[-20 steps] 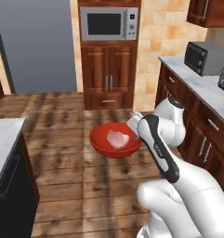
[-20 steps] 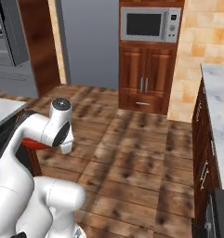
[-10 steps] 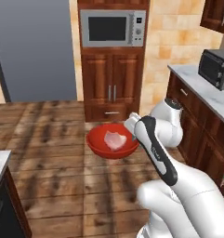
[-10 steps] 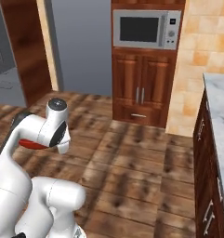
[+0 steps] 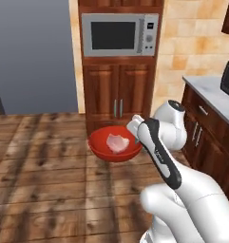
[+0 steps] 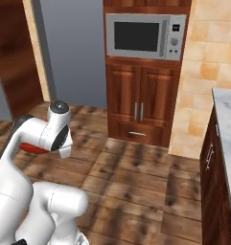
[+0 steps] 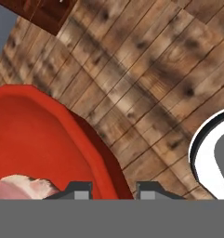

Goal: Place one of the steaks on the plate and the other in the bowl. Then place the bowl in the fridge.

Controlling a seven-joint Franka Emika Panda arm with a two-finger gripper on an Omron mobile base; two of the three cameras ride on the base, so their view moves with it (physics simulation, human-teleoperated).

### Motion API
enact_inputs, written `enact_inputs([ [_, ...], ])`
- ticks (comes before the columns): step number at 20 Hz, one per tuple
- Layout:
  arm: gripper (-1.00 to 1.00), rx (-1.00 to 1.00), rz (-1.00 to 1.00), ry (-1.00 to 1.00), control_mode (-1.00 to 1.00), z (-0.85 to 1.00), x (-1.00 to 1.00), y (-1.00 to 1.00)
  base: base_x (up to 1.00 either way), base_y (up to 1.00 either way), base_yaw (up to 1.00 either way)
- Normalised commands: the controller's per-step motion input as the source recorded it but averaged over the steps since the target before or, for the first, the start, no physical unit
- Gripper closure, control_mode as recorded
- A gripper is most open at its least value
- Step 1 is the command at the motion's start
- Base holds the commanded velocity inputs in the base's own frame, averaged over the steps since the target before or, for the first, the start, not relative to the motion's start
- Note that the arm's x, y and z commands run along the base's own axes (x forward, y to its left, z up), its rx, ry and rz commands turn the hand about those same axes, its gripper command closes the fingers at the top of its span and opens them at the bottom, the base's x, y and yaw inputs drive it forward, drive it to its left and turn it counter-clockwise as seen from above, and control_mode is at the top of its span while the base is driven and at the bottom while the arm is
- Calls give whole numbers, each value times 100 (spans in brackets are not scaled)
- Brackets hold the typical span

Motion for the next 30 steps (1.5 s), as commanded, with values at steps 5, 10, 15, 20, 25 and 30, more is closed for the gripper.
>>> enact_inputs([
  [5,100,0,0,0,100,0,0,0,100,6,17],
  [10,100,0,0,0,100,0,0,0,100,7,25],
  [15,100,0,0,0,100,0,0,0,100,23,30],
  [20,100,0,0,0,100,0,0,0,100,30,38],
  [25,100,0,0,0,100,0,0,0,100,42,46],
  [30,100,0,0,0,100,0,0,0,96,38,58],
])
